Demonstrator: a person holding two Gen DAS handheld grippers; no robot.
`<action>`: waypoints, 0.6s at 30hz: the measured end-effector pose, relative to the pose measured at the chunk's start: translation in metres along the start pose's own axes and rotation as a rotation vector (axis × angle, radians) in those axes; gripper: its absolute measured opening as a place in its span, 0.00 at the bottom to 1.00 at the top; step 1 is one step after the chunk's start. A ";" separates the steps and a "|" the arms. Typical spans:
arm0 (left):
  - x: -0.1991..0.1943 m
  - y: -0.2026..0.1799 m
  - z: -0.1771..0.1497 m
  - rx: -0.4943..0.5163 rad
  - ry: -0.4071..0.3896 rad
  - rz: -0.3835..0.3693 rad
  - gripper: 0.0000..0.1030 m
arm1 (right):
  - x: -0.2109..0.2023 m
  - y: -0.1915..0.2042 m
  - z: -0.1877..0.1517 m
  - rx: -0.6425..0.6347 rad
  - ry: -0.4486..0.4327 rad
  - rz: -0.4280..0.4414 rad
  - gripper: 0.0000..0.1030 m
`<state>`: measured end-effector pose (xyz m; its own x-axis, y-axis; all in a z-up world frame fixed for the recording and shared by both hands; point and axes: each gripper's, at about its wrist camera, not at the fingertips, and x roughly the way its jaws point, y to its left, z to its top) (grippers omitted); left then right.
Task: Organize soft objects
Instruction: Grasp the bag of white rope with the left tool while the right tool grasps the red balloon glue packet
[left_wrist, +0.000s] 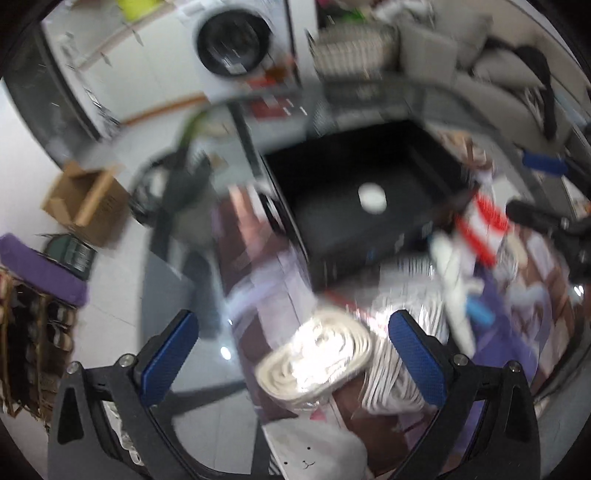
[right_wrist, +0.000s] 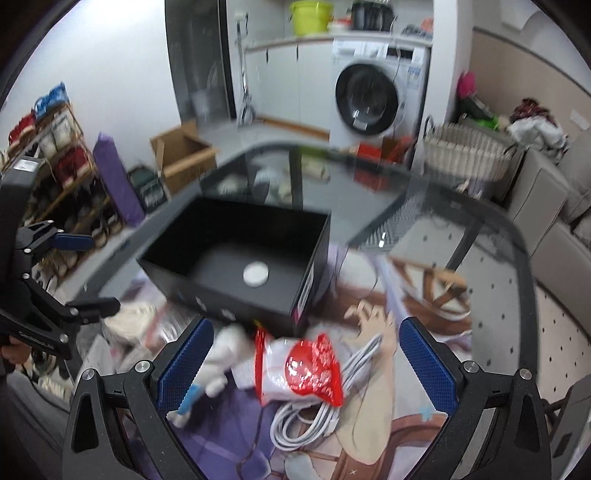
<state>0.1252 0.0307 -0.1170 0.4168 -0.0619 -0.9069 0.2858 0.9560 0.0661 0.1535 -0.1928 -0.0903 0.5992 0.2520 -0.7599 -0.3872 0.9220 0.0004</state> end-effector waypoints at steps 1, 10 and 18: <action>0.009 0.000 -0.002 0.011 0.029 -0.014 1.00 | 0.006 0.000 -0.002 -0.003 0.019 0.007 1.00; 0.037 0.006 -0.006 0.074 0.098 -0.081 1.00 | 0.057 0.005 -0.023 -0.079 0.170 -0.009 1.00; 0.047 -0.002 -0.009 0.093 0.124 -0.101 0.97 | 0.067 0.016 -0.032 -0.140 0.194 -0.012 1.00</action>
<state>0.1363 0.0288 -0.1640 0.2744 -0.1150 -0.9547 0.4020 0.9156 0.0053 0.1651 -0.1709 -0.1619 0.4638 0.1679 -0.8699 -0.4826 0.8713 -0.0891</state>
